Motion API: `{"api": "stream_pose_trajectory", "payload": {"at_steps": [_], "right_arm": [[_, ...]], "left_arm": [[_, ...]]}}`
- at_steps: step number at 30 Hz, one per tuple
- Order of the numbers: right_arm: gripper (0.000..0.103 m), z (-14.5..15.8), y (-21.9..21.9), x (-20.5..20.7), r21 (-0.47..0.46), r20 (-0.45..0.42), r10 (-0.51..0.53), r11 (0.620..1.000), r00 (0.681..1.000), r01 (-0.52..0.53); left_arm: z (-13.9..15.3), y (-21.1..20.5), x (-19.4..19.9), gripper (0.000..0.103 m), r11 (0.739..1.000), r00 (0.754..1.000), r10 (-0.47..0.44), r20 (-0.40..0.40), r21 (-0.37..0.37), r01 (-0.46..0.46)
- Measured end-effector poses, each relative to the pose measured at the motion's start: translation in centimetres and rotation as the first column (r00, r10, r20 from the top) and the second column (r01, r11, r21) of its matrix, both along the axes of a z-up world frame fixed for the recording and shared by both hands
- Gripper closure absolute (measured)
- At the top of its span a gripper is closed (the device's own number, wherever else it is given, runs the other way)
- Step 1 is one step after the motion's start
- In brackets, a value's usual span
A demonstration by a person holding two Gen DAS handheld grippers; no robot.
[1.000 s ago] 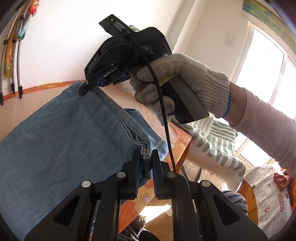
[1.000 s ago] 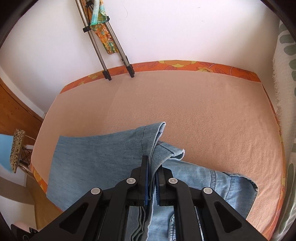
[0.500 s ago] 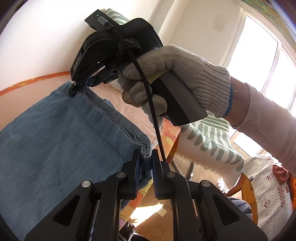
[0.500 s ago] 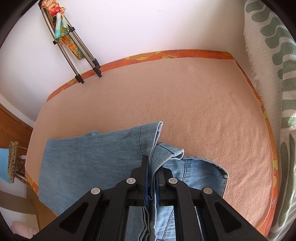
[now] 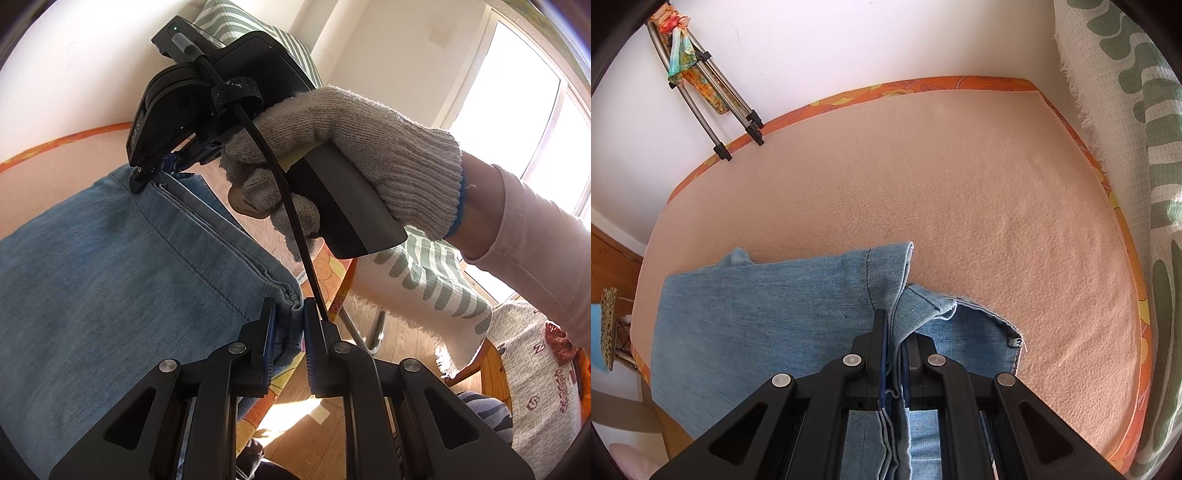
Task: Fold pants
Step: 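Open both grippers to release the folded jeans onto the bed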
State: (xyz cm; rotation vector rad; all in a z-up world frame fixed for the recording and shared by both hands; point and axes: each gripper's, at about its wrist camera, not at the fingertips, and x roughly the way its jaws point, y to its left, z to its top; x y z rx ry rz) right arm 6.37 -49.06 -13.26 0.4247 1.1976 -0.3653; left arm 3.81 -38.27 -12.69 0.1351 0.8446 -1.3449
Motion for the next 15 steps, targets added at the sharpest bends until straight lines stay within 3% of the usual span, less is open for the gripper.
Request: {"api": "stream_pose_trajectory", "payload": {"at_steps": [1, 2, 4, 10, 15], "right_arm": [[0.092, 0.2, 0.2, 0.1, -0.034, -0.009, 0.001, 0.999, 1.000, -0.001], [0.077, 0.4, 0.4, 0.2, -0.070, -0.020, 0.004, 0.998, 1.000, -0.005], [0.063, 1.1, 0.5, 0.0, -0.117, -0.030, -0.006, 0.993, 1.000, 0.003], [0.062, 4.8, 2.1, -0.6, -0.111, 0.069, 0.004, 0.994, 0.998, 0.004], [0.062, 7.0, 5.8, 0.3, -0.110, 0.132, 0.071, 0.992, 0.989, -0.057]], "left_arm": [[0.1, 0.2, 0.0, 0.089, 1.000, 1.000, 0.000, -0.008, 0.003, 0.000], [0.2, 0.5, 0.0, 0.089, 1.000, 1.000, 0.005, -0.004, 0.005, -0.005], [0.6, 1.2, -0.1, 0.089, 1.000, 1.000, 0.020, 0.003, 0.013, -0.020], [2.3, 4.6, 0.2, 0.087, 0.996, 0.997, 0.084, 0.003, 0.005, -0.084], [3.2, 9.7, 1.0, 0.080, 0.979, 0.979, 0.202, 0.015, -0.001, -0.202]]}}
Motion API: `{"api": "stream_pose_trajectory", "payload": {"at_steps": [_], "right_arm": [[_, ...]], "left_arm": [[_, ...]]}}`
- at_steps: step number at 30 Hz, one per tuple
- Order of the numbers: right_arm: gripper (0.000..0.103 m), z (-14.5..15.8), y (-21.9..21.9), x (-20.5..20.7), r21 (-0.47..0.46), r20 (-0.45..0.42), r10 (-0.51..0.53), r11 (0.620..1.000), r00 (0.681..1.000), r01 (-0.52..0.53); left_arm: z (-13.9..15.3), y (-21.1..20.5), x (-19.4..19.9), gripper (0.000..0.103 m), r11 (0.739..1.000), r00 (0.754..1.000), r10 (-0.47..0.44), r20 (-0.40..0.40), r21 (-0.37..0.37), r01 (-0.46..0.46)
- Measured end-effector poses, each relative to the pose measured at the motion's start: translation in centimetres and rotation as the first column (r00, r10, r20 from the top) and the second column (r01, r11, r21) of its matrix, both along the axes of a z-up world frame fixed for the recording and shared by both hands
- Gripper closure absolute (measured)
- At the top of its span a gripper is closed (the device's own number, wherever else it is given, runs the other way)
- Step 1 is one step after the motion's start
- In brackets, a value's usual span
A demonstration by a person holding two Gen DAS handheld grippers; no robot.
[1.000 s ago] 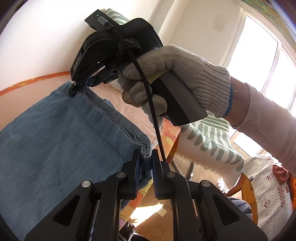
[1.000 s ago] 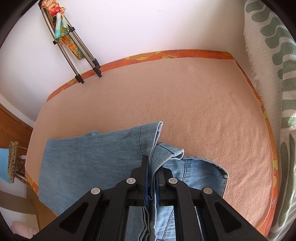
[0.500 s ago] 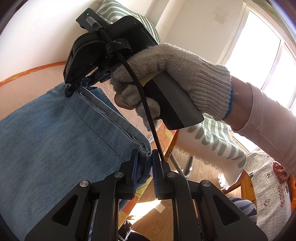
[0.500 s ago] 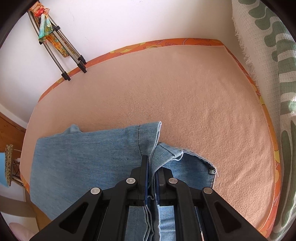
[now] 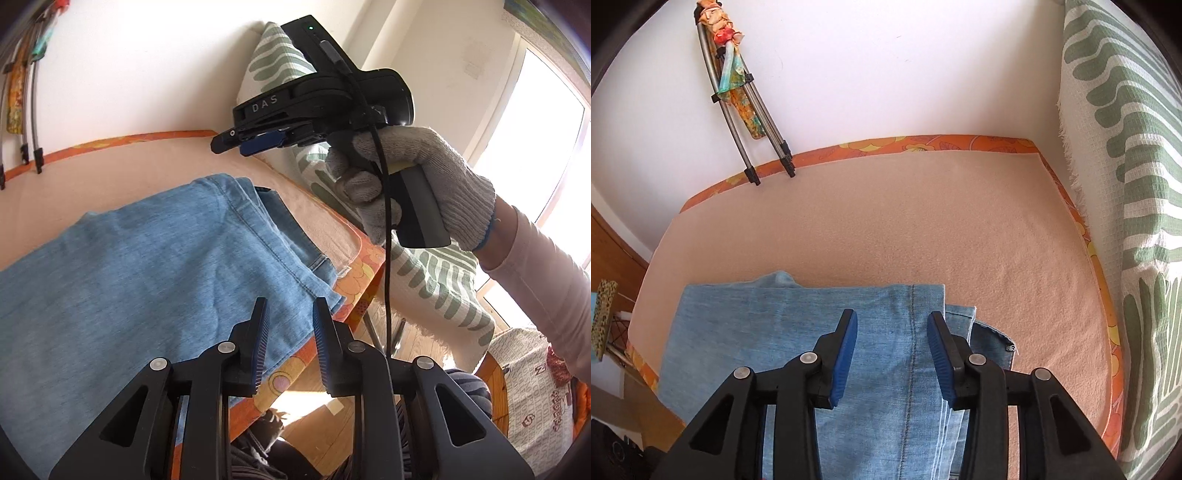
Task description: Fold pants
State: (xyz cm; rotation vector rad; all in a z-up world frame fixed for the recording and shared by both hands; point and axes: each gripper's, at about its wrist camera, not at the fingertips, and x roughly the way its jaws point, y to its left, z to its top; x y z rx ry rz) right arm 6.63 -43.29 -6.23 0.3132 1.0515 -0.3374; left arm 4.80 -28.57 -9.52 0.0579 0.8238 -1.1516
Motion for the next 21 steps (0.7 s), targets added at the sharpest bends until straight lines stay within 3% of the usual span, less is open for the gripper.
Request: {"api": "stream_pose_trajectory", "payload": {"at_steps": [6, 12, 17, 21], "right_arm": [[0.061, 0.6, 6.4, 2.7, 0.044, 0.060, 0.120, 0.992, 0.991, -0.122], [0.061, -0.8, 13.9, 6.4, 0.076, 0.099, 0.274, 0.956, 0.957, -0.282], [0.062, -3.6, 19.6, 10.1, 0.121, 0.090, 0.374, 0.916, 0.923, -0.383], [0.070, -6.9, 23.8, 13.3, 0.140, 0.040, 0.427, 0.893, 0.904, -0.428]], "left_arm": [[-0.3, 8.9, 2.2, 0.079, 0.977, 0.977, 0.209, 0.040, 0.030, -0.211], [-2.1, 17.0, 4.0, 0.078, 0.903, 0.904, 0.422, 0.069, 0.057, -0.426], [-4.4, 21.0, 5.2, 0.079, 0.852, 0.856, 0.515, 0.048, 0.081, -0.517], [-6.3, 22.3, 5.7, 0.083, 0.837, 0.845, 0.532, 0.059, 0.114, -0.535]]}}
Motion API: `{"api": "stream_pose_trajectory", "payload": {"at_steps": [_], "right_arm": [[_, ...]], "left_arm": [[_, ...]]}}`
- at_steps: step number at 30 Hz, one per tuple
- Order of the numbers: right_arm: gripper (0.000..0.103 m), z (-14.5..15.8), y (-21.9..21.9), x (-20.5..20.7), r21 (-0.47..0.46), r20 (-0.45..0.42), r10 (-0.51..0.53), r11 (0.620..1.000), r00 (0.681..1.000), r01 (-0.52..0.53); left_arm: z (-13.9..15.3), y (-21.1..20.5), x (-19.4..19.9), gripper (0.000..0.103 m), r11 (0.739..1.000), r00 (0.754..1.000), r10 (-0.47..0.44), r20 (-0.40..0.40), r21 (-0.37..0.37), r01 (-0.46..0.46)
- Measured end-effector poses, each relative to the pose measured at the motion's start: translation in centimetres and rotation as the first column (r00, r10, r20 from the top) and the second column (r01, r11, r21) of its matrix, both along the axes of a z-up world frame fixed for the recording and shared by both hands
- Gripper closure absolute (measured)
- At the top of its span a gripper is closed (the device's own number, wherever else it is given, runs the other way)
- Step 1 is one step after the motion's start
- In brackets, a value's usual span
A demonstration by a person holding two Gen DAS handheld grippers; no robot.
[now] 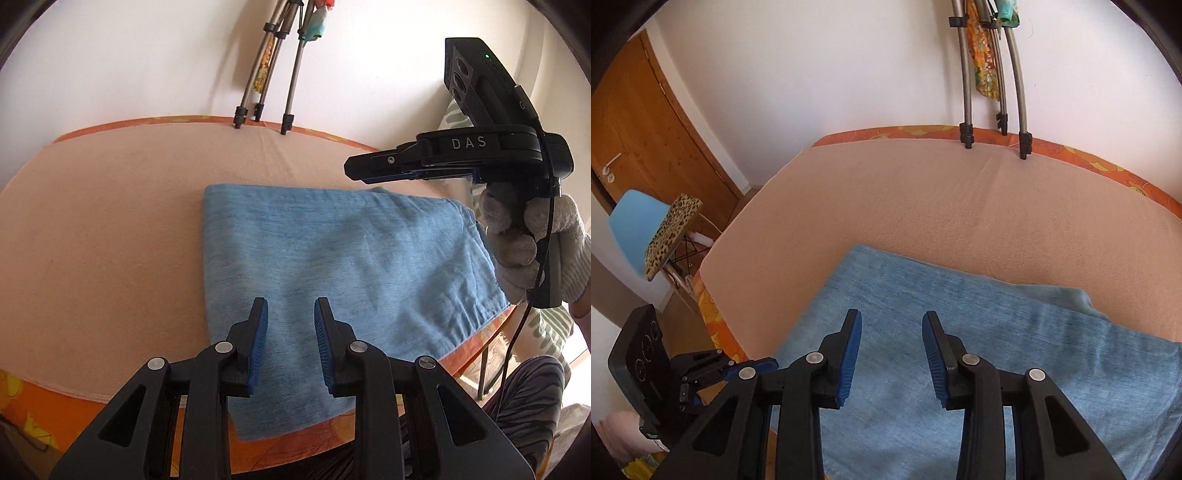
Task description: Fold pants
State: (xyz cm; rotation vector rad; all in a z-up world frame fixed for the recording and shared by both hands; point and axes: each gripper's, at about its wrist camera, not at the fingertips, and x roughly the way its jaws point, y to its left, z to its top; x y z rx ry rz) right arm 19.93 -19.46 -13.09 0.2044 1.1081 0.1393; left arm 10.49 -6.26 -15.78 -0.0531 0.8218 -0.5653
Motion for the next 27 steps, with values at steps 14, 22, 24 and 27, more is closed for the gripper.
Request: {"api": "stream_pose_trajectory", "payload": {"at_steps": [14, 22, 24, 27], "right_arm": [[0.073, -8.1, 7.9, 5.2, -0.094, -0.171, 0.112, 0.987, 0.979, -0.129], [0.038, -7.0, 8.5, 8.0, -0.073, -0.238, 0.043, 0.995, 0.970, -0.062], [0.038, -7.6, 9.3, 9.1, -0.117, -0.286, 0.018, 0.992, 0.958, -0.054], [0.038, -8.5, 10.5, 10.4, -0.158, -0.343, -0.005, 0.986, 0.939, -0.052]], "left_arm": [[-2.4, 1.3, -2.4, 0.085, 0.997, 0.999, -0.034, 0.030, 0.069, 0.032], [-1.7, 4.3, -3.2, 0.085, 0.995, 0.999, 0.044, -0.019, -0.083, -0.046], [-1.9, 5.0, -3.2, 0.085, 0.991, 0.998, 0.058, -0.040, -0.117, -0.062], [-2.0, 5.4, -3.1, 0.085, 0.986, 0.996, 0.074, -0.051, -0.144, -0.081]]}}
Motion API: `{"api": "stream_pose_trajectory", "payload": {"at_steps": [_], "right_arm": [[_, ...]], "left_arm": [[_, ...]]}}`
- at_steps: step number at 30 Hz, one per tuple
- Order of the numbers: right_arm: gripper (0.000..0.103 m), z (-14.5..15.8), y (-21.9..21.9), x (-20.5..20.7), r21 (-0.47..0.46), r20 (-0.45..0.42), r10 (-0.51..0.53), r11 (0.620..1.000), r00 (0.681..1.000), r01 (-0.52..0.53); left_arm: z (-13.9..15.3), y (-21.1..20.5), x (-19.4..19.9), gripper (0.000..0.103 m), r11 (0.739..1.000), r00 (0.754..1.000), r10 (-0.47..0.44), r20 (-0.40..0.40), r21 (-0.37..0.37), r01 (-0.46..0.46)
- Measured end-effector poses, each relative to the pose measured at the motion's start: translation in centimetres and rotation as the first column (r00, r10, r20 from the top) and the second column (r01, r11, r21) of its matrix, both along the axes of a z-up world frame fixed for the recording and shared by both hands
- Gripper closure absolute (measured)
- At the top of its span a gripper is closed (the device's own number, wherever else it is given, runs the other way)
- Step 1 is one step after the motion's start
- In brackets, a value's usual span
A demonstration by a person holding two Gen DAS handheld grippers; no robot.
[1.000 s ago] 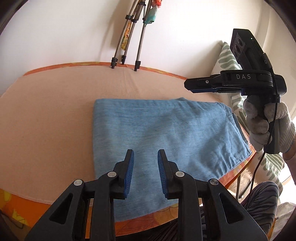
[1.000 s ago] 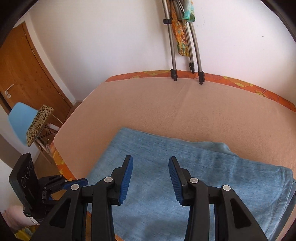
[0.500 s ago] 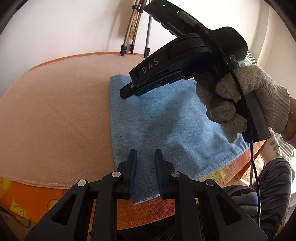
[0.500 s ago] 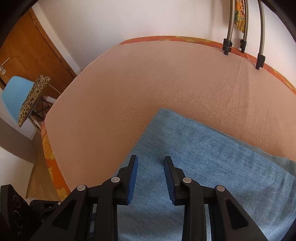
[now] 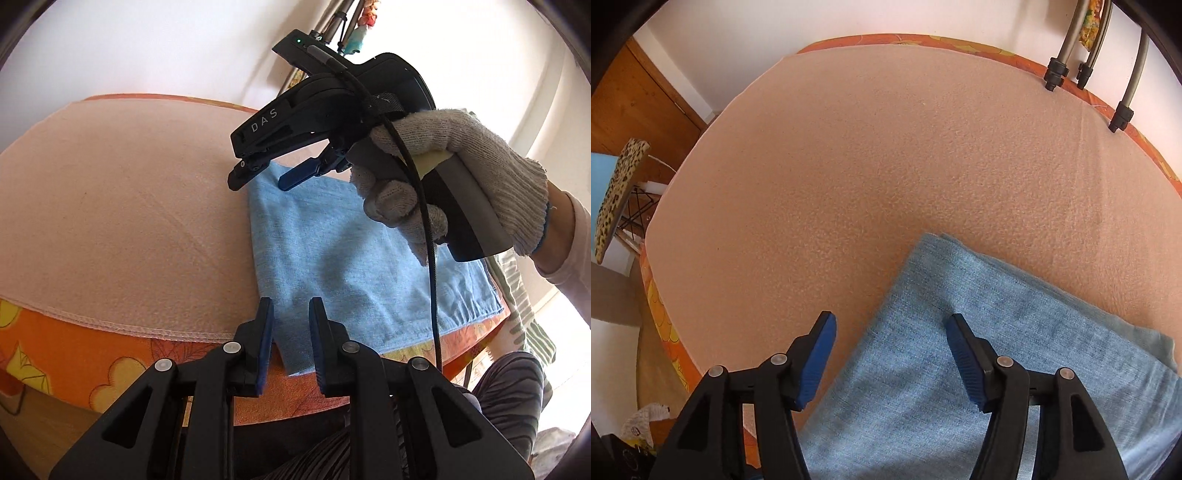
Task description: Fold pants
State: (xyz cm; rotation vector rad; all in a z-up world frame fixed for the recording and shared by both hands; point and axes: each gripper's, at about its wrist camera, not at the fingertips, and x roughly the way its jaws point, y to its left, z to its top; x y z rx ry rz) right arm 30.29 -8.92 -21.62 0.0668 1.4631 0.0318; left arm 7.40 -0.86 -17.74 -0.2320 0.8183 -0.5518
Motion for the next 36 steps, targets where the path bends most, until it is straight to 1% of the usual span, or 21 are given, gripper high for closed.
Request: {"api": "stream_pose_trajectory", "payload": {"at_steps": [1, 3, 5, 8, 9, 12, 13, 14, 15, 17, 19, 23, 26, 28, 29, 30, 32, 33, 34, 35, 36], "right_arm": [[0.035, -0.2, 0.4, 0.3, -0.021, -0.016, 0.001, 1.000, 1.000, -0.001], [0.033, -0.7, 1.2, 0.7, -0.061, -0.042, 0.011, 0.998, 0.999, -0.014], [0.031, -1.0, 1.7, 1.1, -0.090, -0.059, 0.024, 0.996, 0.998, -0.030], [0.036, -1.2, 2.3, 1.0, -0.140, -0.071, 0.050, 0.988, 0.996, -0.059], [0.038, -1.2, 2.5, 1.0, -0.153, -0.074, 0.059, 0.986, 0.996, -0.070], [0.052, -0.9, 2.4, 0.8, -0.172, -0.080, 0.069, 0.982, 0.994, -0.082], [0.063, -0.7, 2.1, 0.8, -0.182, -0.085, 0.066, 0.980, 0.994, -0.080], [0.068, -0.6, 1.8, 0.8, -0.182, -0.089, 0.064, 0.980, 0.994, -0.079], [0.070, -0.4, 1.5, 0.7, -0.171, -0.089, 0.062, 0.982, 0.994, -0.077], [0.086, 0.1, 1.2, 0.5, -0.148, -0.081, 0.074, 0.985, 0.994, -0.086], [0.095, 1.1, 0.7, 0.3, -0.121, -0.059, 0.068, 0.990, 0.996, -0.075], [0.100, 2.9, -0.7, -0.3, -0.039, -0.008, 0.022, 0.999, 1.000, -0.022], [0.102, 4.0, -2.3, -0.6, 0.008, 0.020, -0.015, 1.000, 1.000, 0.015], [0.102, 4.5, -2.7, -0.9, 0.025, 0.033, -0.025, 0.999, 0.999, 0.024], [0.102, 4.6, -2.8, -0.9, 0.024, 0.036, -0.022, 0.999, 0.999, 0.021], [0.102, 4.7, -3.0, -0.9, 0.021, 0.039, -0.021, 1.000, 0.999, 0.020], [0.101, 5.0, -2.7, -1.0, 0.018, 0.049, -0.009, 1.000, 0.999, 0.009], [0.096, 5.2, -2.5, -1.0, 0.019, 0.053, 0.003, 1.000, 0.999, -0.004], [0.089, 5.3, -2.3, -0.9, 0.012, 0.051, 0.007, 1.000, 0.999, -0.008], [0.063, 5.3, -2.4, -0.7, 0.009, 0.048, 0.009, 1.000, 0.999, -0.010], [0.054, 5.5, -2.2, -0.7, 0.002, 0.051, 0.017, 1.000, 0.999, -0.017]], "left_arm": [[0.0, -0.2, 0.5, 0.085, 1.000, 1.000, 0.002, -0.005, -0.010, -0.002], [0.0, -0.1, 0.7, 0.077, 1.000, 1.000, 0.005, -0.011, -0.029, -0.005], [0.0, 0.0, 0.8, 0.077, 0.999, 1.000, 0.008, -0.009, -0.037, -0.009], [0.0, -0.2, 1.2, 0.076, 0.999, 1.000, 0.010, -0.012, -0.041, -0.010], [-0.1, -0.3, 1.3, 0.072, 0.999, 1.000, 0.005, -0.020, -0.047, -0.005], [-0.1, 0.1, 1.6, 0.067, 0.999, 1.000, -0.002, -0.028, -0.048, 0.001], [0.0, 0.1, 1.6, 0.067, 0.999, 1.000, -0.007, -0.025, -0.042, 0.006], [0.0, 0.0, 1.7, 0.066, 0.999, 1.000, -0.012, -0.025, -0.038, 0.011], [-0.1, -0.2, 1.8, 0.065, 0.999, 1.000, -0.016, -0.027, -0.035, 0.015], [-0.3, -0.4, 2.2, 0.060, 0.999, 0.999, -0.019, -0.038, -0.039, 0.018], [-0.6, -0.4, 2.6, 0.060, 0.999, 0.998, -0.009, -0.058, -0.045, 0.006], [-0.9, -0.2, 3.4, 0.060, 0.995, 0.994, -0.005, -0.107, -0.097, -0.006], [-0.8, -0.8, 3.3, 0.061, 0.995, 0.994, -0.023, -0.106, -0.094, 0.013], [-0.8, -1.4, 3.2, 0.063, 0.995, 0.993, -0.036, -0.108, -0.100, 0.025], [-0.7, -1.5, 3.1, 0.078, 0.994, 0.994, -0.033, -0.100, -0.106, 0.023], [-0.6, -1.6, 3.0, 0.088, 0.995, 0.996, -0.026, -0.090, -0.099, 0.017], [-0.4, -1.2, 3.0, 0.092, 0.994, 0.997, -0.020, -0.073, -0.109, 0.012], [-0.1, -1.2, 2.9, 0.093, 0.994, 0.998, -0.019, -0.061, -0.111, 0.012], [0.0, -1.5, 2.7, 0.094, 0.994, 0.999, -0.018, -0.047, -0.104, 0.013], [0.2, -1.5, 2.6, 0.094, 0.995, 0.999, -0.019, -0.034, -0.101, 0.015], [0.4, -1.5, 2.6, 0.095, 0.995, 0.999, -0.020, -0.025, -0.102, 0.018]]}}
